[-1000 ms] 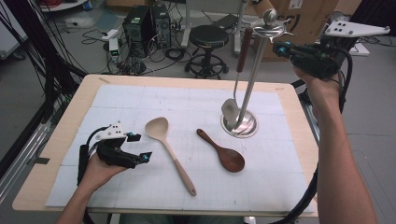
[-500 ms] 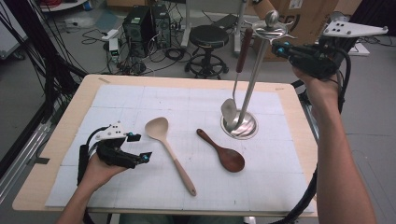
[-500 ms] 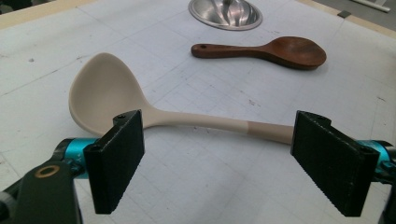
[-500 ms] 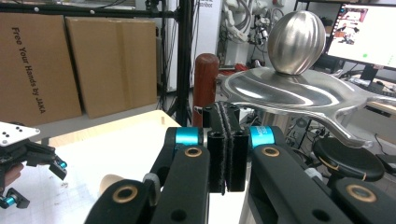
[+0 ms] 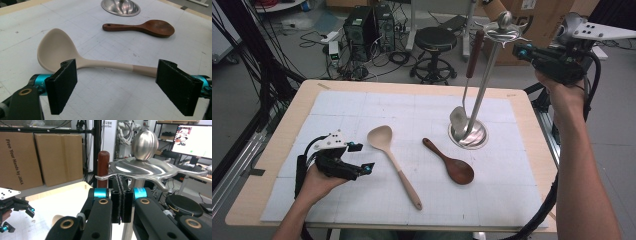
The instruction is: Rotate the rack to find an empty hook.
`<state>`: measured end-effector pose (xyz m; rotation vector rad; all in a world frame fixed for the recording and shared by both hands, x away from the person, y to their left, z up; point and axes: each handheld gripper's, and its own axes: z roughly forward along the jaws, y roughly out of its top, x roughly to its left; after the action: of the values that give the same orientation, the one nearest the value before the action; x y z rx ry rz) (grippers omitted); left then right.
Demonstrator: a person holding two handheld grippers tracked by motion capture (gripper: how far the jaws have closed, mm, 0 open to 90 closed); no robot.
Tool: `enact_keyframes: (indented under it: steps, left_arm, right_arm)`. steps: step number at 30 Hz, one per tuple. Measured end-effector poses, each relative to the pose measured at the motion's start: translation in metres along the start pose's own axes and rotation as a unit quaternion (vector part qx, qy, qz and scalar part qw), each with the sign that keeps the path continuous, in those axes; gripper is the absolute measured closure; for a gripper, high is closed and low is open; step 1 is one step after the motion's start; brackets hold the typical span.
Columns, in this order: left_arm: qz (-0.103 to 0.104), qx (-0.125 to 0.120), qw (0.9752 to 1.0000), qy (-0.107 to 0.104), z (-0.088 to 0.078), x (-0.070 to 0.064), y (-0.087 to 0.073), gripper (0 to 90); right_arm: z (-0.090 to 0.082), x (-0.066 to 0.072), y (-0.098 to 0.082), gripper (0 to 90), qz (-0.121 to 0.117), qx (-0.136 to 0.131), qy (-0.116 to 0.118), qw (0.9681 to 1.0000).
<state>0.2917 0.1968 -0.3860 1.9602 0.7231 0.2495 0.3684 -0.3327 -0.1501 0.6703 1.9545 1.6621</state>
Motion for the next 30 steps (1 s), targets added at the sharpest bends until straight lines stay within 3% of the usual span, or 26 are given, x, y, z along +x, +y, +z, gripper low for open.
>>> enact_keyframes:
  steps: [14, 30]
  left_arm:
    - [0.004, 0.006, 1.0, -0.001, 0.001, 0.0, 0.0, 18.2]
    - [0.005, 0.009, 0.9999, -0.001, 0.003, 0.0, 0.0, 18.2]
  right_arm:
    - [-0.017, -0.008, 0.01, 90.0, -0.005, -0.009, -0.025, 0.9996]
    - [-0.015, -0.023, 0.017, 90.0, 0.003, -0.011, -0.052, 0.9986]
